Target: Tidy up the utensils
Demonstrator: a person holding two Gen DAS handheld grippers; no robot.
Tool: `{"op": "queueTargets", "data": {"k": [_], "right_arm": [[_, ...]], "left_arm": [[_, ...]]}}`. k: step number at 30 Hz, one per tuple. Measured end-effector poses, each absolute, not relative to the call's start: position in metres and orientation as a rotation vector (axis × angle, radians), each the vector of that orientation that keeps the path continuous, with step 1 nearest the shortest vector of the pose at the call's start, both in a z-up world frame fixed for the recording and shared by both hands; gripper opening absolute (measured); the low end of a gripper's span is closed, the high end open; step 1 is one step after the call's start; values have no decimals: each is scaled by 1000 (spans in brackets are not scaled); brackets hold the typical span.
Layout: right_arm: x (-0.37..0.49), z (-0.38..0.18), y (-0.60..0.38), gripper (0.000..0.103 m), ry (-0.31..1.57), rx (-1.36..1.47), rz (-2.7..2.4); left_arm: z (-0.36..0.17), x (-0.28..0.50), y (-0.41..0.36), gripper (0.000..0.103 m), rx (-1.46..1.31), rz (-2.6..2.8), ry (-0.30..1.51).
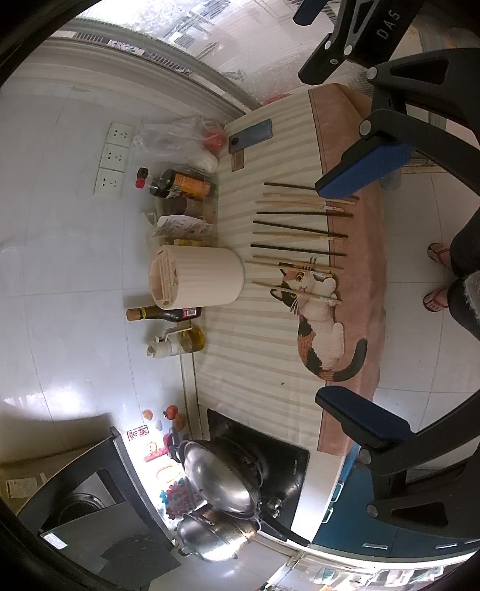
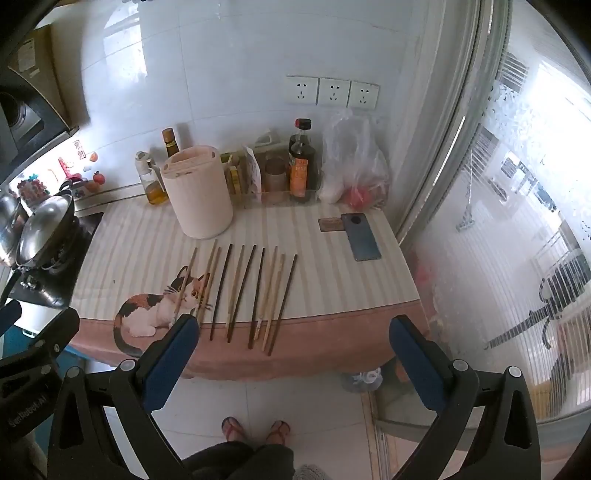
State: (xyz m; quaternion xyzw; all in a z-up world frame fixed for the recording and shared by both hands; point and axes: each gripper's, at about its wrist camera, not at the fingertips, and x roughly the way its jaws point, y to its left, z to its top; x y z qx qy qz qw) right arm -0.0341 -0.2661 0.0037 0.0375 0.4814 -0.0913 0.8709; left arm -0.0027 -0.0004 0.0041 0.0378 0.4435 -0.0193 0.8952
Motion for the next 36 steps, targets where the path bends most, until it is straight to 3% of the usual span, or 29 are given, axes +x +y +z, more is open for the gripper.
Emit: {"op": "queueTargets", "data": {"k": [36], "right_arm": [[-22,4,-255,103,1007,67,-182]], "left_arm": [[3,7,11,103,65,-37,919]]}}
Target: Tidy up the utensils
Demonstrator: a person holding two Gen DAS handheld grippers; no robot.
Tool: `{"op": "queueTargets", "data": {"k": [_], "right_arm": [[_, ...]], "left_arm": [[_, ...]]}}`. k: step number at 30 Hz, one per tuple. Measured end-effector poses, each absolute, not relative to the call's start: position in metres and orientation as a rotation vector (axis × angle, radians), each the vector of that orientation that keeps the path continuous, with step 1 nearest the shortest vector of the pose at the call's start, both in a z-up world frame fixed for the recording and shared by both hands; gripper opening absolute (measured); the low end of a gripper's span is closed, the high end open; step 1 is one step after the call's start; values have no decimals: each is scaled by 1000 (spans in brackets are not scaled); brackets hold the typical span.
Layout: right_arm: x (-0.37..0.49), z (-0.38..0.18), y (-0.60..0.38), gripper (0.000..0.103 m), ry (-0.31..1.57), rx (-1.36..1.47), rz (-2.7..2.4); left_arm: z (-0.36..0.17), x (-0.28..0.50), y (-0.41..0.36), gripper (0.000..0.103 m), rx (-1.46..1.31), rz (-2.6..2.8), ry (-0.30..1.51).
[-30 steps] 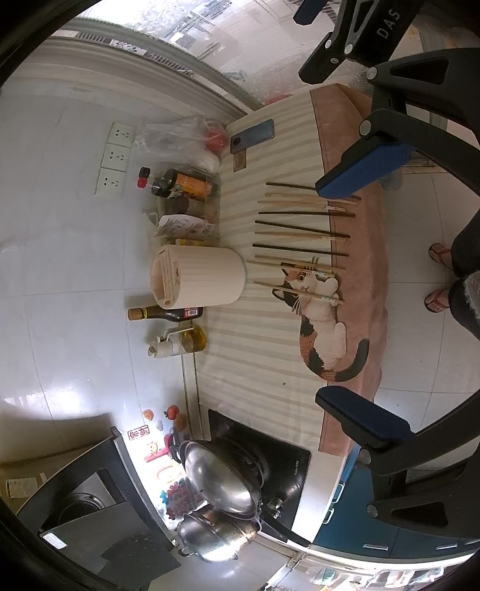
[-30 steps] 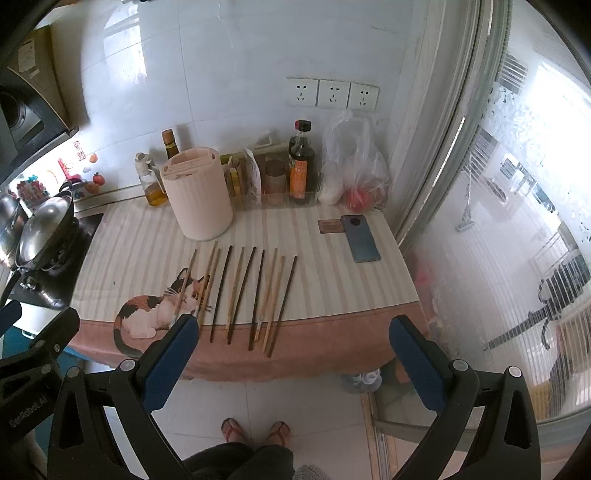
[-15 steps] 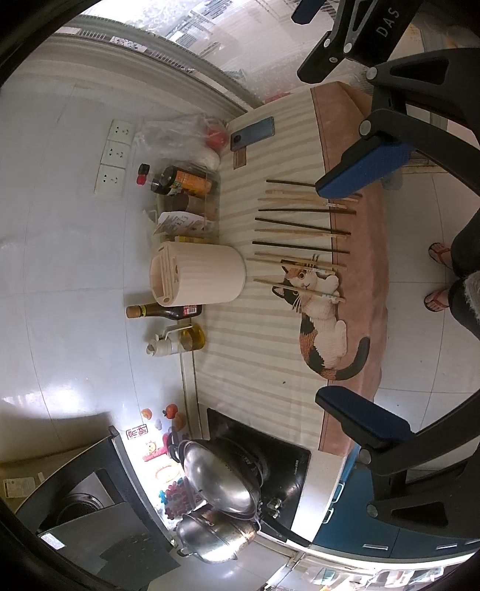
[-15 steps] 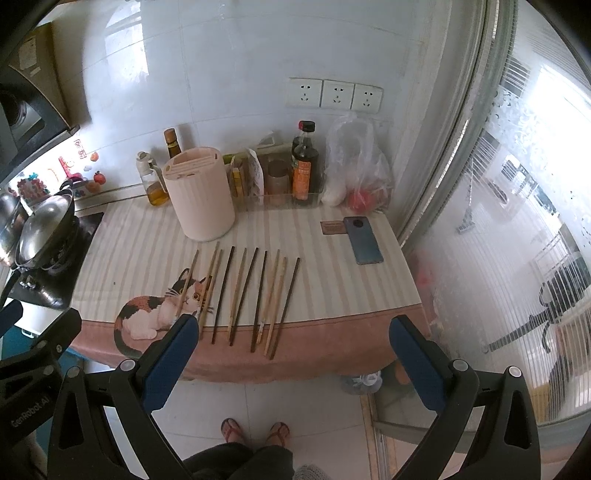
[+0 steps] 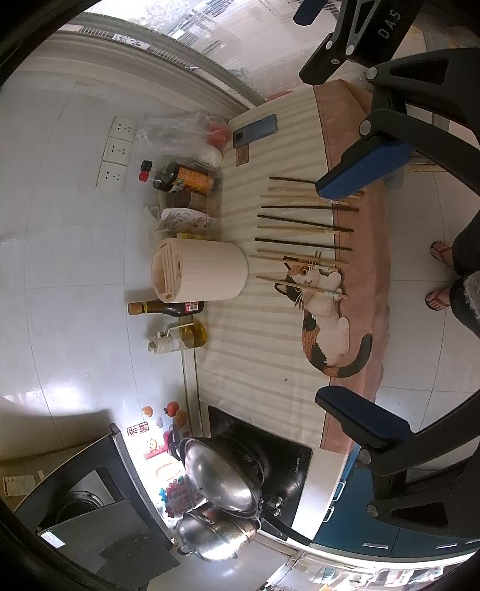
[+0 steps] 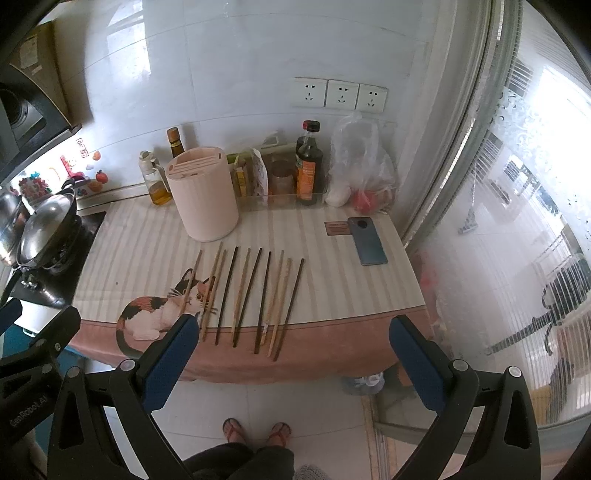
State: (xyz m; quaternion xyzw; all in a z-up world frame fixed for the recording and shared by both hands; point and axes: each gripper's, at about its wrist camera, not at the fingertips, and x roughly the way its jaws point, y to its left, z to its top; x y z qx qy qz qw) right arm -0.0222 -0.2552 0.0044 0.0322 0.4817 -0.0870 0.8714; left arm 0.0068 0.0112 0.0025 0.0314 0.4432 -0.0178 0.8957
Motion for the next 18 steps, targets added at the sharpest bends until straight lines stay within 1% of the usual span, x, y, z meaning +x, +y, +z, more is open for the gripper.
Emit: {"op": "queueTargets", "data": {"k": [18], "right_arm": [[-22,5,-250,103,998,67,-180]], "left_arm": [[3,8,10,103,64,-37,919]]}}
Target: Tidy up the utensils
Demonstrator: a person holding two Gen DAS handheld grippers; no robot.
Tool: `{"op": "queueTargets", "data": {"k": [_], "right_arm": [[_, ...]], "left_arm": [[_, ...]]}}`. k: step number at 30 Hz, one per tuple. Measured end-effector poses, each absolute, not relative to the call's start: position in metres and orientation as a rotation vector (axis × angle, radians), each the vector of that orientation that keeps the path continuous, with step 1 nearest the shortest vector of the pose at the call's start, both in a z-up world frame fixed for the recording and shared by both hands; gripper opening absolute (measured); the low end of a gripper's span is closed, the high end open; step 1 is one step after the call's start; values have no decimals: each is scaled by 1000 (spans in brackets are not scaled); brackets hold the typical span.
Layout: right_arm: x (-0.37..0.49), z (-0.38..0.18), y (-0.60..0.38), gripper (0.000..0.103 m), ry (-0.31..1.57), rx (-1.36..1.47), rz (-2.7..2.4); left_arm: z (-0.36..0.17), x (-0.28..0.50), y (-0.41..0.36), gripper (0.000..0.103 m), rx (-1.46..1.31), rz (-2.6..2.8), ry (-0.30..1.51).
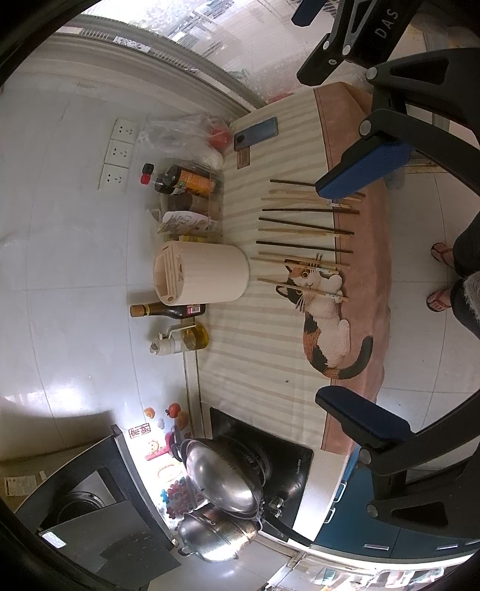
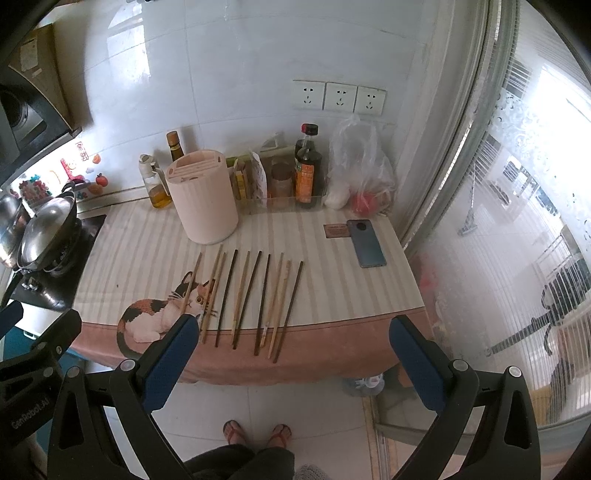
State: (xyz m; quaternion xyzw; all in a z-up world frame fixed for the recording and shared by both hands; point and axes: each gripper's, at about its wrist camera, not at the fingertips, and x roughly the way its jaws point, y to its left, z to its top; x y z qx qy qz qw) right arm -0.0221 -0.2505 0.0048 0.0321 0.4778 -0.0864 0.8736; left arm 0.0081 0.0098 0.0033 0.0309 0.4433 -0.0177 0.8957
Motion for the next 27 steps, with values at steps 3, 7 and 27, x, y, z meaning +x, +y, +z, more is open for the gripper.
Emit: {"op": "queueTargets", "data": {"k": [3,7,27], "right_arm": [[-22,5,-251,103,999,67,-181],[-23,6,-251,103,1000,68,-179],[-2,-26,-282,103,988,208,-185]], "left_arm": [[3,8,10,103,63,-37,920],[4,10,10,103,62,-35,920],[-32,49,21,103,87,88,841]]}}
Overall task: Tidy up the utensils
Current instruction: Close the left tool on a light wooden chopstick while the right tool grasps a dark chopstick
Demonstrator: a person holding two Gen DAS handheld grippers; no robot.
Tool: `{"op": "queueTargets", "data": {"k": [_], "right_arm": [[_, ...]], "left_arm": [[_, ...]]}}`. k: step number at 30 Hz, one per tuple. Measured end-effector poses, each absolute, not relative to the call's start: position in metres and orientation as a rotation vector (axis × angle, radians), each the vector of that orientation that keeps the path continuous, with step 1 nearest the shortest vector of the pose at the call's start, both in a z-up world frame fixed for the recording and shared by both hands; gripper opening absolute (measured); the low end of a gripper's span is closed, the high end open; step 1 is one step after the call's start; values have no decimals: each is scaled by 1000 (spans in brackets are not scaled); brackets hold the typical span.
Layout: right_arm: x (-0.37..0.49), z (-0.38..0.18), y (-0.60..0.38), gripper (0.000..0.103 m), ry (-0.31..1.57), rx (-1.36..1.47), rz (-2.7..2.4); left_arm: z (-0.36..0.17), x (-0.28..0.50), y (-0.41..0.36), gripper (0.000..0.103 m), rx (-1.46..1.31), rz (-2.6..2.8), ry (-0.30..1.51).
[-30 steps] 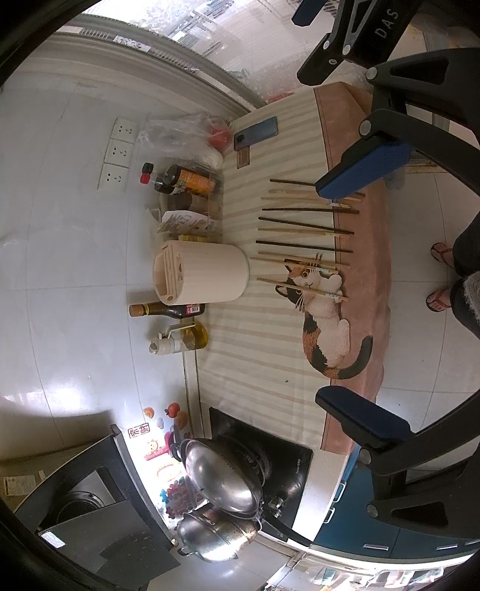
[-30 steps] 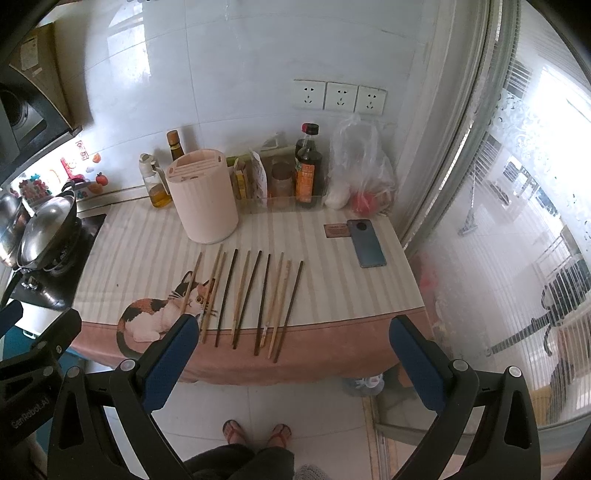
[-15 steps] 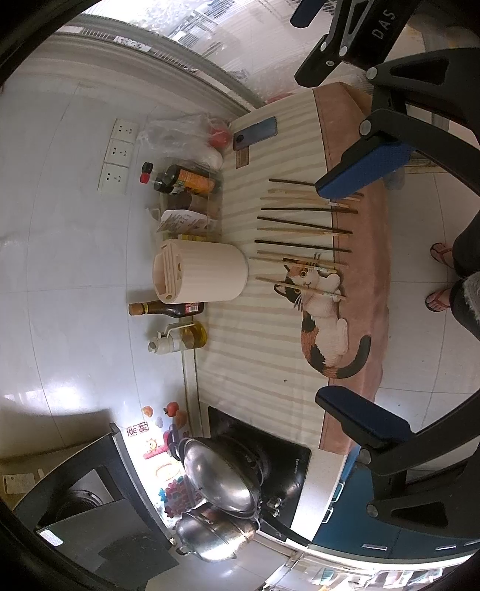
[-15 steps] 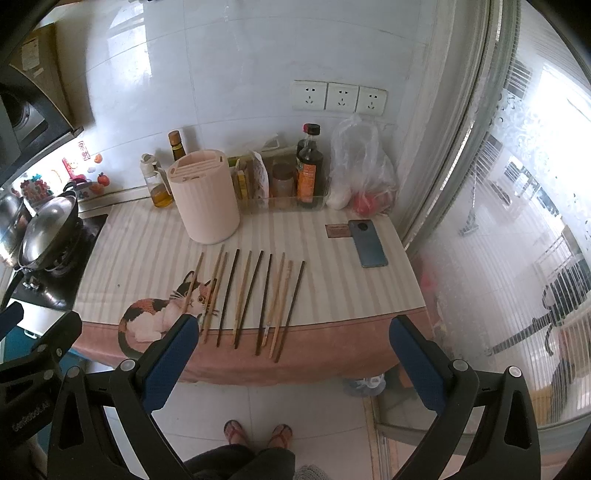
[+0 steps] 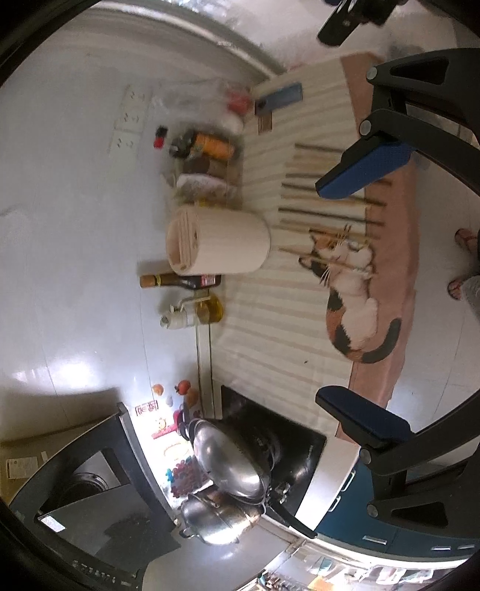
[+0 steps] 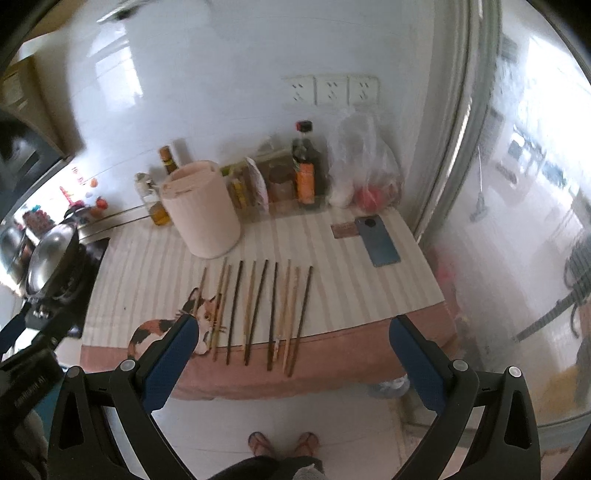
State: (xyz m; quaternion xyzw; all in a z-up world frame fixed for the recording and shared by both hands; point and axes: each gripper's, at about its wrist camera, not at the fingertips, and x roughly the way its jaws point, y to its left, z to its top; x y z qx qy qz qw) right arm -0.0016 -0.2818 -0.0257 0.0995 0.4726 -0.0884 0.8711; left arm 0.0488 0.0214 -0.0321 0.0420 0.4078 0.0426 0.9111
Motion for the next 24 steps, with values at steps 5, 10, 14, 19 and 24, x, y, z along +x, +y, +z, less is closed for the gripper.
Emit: {"op": "queueTargets", "data": {"k": [5,10,14,19,24], "right_arm": [[29,-85,-308,94,1059,268,-186],[61,-154,-328,79,1164,314,-188],[82,-203,-340,67,1239,372,-188],[112,-261,-345,55,1339,428,-188],[146,-300,-344,50,1409,461,-240]], "left_arm": [[-85,85,17,103,142,137,920],[-150,132,19,100,165,131,1082],[-206,175,27,87,166,86,1212],[-260,217,26,65,172,1,1333],[-297,239,16,50,205,-112,1416]]}}
